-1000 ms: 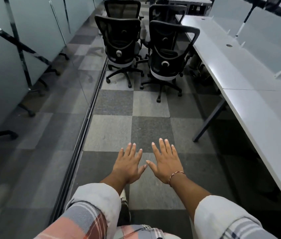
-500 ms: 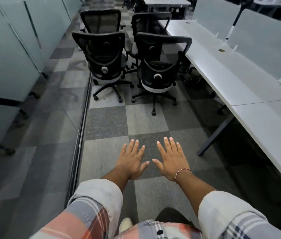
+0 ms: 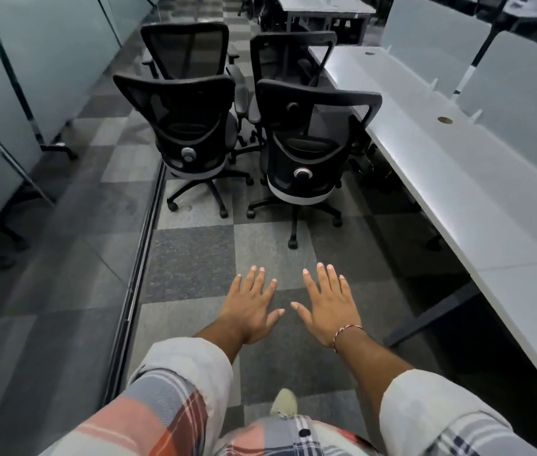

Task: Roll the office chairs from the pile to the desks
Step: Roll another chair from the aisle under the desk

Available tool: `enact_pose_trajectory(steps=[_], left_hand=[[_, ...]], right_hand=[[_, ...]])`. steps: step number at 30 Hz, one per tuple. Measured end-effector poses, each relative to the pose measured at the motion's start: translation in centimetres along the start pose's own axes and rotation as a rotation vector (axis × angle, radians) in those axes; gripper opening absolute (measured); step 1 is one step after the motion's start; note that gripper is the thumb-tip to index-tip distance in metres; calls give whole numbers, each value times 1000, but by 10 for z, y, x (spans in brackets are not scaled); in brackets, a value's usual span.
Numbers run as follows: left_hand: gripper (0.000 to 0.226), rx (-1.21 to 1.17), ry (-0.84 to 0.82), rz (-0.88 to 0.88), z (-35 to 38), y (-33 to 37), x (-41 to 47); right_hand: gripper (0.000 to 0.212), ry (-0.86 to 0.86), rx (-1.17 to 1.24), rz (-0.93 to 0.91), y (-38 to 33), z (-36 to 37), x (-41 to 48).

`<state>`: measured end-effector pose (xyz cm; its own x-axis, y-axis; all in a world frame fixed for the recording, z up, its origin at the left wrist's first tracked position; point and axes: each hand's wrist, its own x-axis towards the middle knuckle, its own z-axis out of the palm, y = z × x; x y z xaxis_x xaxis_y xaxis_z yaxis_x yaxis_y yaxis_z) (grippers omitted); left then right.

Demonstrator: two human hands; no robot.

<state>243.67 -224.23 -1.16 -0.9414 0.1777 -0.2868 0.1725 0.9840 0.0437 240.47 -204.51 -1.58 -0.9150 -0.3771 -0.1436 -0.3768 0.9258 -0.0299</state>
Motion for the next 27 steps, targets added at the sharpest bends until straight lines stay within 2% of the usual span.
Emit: enact_pose_trajectory(steps=[8,13,20,27], left_hand=[[77,-25,52,-4,-46,-10,113],[97,-13,104,40,-69,-24,192],[94,-4,163,100,-99,-62,304],[74,-5,219,151,-159,-104,416]], right_hand=[[82,30,-50,-17,55,-36,109],[81,56,-50,-3,81,-46,177],[76,52,-71,28,109,-60,286],[76,167,-31,86,134,-107,405]])
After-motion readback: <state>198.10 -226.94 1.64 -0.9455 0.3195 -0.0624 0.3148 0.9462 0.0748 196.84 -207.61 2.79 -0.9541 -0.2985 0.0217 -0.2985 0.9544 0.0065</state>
